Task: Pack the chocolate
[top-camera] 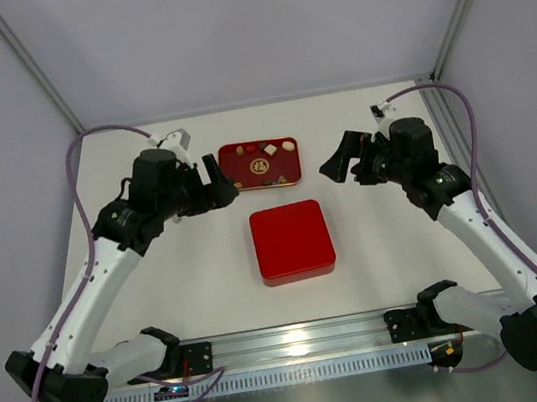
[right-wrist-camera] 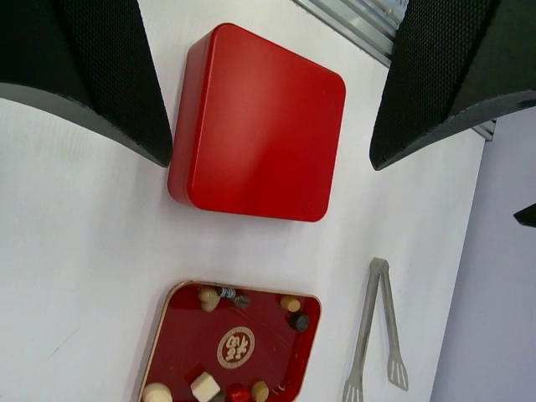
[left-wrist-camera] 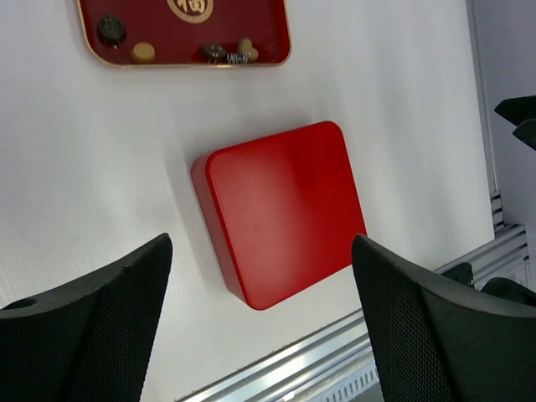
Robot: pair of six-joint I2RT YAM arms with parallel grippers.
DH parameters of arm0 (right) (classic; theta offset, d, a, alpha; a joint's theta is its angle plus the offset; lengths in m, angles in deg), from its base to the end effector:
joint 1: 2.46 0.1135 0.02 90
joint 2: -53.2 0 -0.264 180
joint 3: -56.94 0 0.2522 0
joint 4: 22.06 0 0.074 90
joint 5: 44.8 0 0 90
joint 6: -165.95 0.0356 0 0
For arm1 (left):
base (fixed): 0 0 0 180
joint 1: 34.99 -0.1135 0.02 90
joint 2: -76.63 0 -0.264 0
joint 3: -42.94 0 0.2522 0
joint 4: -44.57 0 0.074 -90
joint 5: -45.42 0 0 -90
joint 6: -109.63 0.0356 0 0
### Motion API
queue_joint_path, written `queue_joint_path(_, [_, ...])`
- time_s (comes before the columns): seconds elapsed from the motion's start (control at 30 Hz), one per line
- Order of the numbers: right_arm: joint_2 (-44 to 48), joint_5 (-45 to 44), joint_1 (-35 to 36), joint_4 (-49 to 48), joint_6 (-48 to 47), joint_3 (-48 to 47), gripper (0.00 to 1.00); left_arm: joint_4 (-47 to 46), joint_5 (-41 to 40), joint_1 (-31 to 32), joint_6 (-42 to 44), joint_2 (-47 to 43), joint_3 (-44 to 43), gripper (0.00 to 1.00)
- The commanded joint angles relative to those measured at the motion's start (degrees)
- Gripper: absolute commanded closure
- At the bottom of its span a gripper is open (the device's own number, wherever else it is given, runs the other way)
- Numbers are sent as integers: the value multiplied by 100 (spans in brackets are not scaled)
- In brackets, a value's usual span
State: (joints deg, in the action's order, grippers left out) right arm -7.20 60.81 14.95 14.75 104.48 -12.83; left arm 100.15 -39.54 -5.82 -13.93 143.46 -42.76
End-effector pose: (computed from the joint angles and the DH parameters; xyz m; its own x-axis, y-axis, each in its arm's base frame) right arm 0.2209 0.0793 0.3342 -0.6328 0.2837 -0.7205 -0.2434 0.8105 0.5328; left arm 0.2102 -0.1209 0.3723 -0.7373 -0.2191 -0.6390 0.1673 0.8573 -0.4869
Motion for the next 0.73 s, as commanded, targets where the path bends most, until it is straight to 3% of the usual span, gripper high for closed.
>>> queue_joint_path(0.0, [230,-374,-18,164,-190,-402,0,212,-415,-25,376,-424,-154,14])
queue_joint_path(0.33, [898,-1201,-18,367,-348,-420,0,256,-688,-25,403,-1426,-4,12])
queue_joint_path(0.7, [1180,-1474,-18,525,-489,-464,0,318,-732,-25,394,-1515,31,12])
